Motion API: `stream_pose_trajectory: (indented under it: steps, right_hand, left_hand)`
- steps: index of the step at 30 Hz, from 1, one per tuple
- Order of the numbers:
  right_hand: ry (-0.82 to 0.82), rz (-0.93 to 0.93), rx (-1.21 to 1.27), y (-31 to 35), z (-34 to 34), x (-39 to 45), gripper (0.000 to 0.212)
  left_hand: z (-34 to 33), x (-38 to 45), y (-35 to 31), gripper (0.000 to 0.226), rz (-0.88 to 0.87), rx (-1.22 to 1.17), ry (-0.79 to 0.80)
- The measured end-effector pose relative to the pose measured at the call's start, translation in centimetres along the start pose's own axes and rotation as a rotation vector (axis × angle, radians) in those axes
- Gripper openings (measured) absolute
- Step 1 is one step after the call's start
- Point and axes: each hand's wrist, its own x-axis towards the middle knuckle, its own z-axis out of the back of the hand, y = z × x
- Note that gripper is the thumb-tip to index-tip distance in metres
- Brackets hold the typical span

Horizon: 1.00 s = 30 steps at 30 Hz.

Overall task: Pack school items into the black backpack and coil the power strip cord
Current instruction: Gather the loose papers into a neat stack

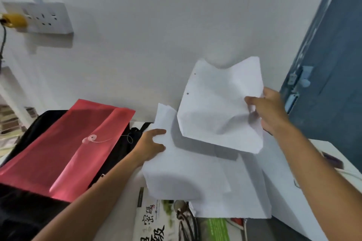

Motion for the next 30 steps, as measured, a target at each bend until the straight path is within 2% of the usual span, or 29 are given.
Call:
stream_pose_trajectory:
  steps: [2, 4, 7, 9, 10, 11, 13, 14, 16, 19, 20, 22, 24, 28, 29, 30]
  right_hand:
    - [0.098, -0.054, -0.018, -1.9, -1.6, -1.1, 0.015]
    - [0.187, -0.099, -0.014, -4.3, -3.4, -2.3, 0.020]
    - [0.243, -0.180, -0.066, -7.6, -5.7, -3.8, 0.019]
    - [0.298, -0.237, -0.120, -9.1, -6.7, -4.6, 0.016]
    - [0.329, -0.246, -0.153, -9.6, -7.1, -4.9, 0.016]
    - [0.354, -0.226, -0.221, -9.9, -7.3, -5.0, 0.023]
    - [0.342, -0.132, -0.496, -10.3, -7.2, -4.6, 0.054]
    - [0.296, -0.079, -0.638, -10.3, -6.8, -4.2, 0.064]
    - [0.211, -0.021, -0.834, -10.2, -5.2, -3.0, 0.057]
    - [0.231, -0.087, -1.093, -10.4, -2.2, -1.2, 0.044]
    - [0.247, -0.131, -1.128, -10.6, -1.4, -0.9, 0.043]
    - [0.259, -0.221, -1.090, -10.7, -0.3, -0.6, 0.046]
    - [0.253, -0.289, -0.920, -10.9, 0.0, -0.6, 0.059]
    - [0.289, -0.469, -0.239, -10.8, 0.2, -0.1, 0.097]
    - [0.322, -0.524, -0.101, -10.9, 0.5, 0.1, 0.097]
    - [0.368, -0.567, -0.009, -10.8, 0.8, 0.3, 0.085]
  left_hand:
    - [-0.1, -0.2, -0.2, 0.038, 0.027, -0.078, -0.007]
    - [0.0, -0.5, -0.6, 0.023, 0.109, -0.301, -0.041]
    - [-0.1, -1.0, -0.9, 0.038, 0.184, -0.547, -0.010]
    - [0.0, -1.1, -0.5, 0.044, 0.065, -0.400, -0.012]
    - [0.1, -1.1, -0.2, 0.060, -0.018, -0.223, -0.026]
    - [0.1, -1.1, 0.0, 0.068, -0.077, -0.078, -0.041]
    - [0.1, -1.0, 0.4, 0.055, -0.144, 0.073, -0.056]
    - [0.1, -0.9, 0.4, 0.045, -0.142, 0.071, -0.056]
    - [0.0, -0.8, 0.2, 0.037, -0.061, -0.037, -0.057]
    - [0.0, -0.8, 0.4, 0.027, -0.031, -0.090, -0.078]
    - [0.0, -0.8, 0.5, 0.030, -0.047, -0.078, -0.077]
    - [-0.2, -0.9, 0.5, 0.036, -0.063, -0.048, -0.075]
    - [-0.5, -0.8, 0.4, 0.038, -0.071, -0.033, -0.079]
    - [-0.8, -0.7, 0.3, 0.044, -0.068, -0.042, -0.049]
    - [-0.7, -0.6, 0.3, 0.046, -0.063, -0.051, -0.044]
    - [-0.7, -0.5, 0.4, 0.048, -0.058, -0.066, -0.040]
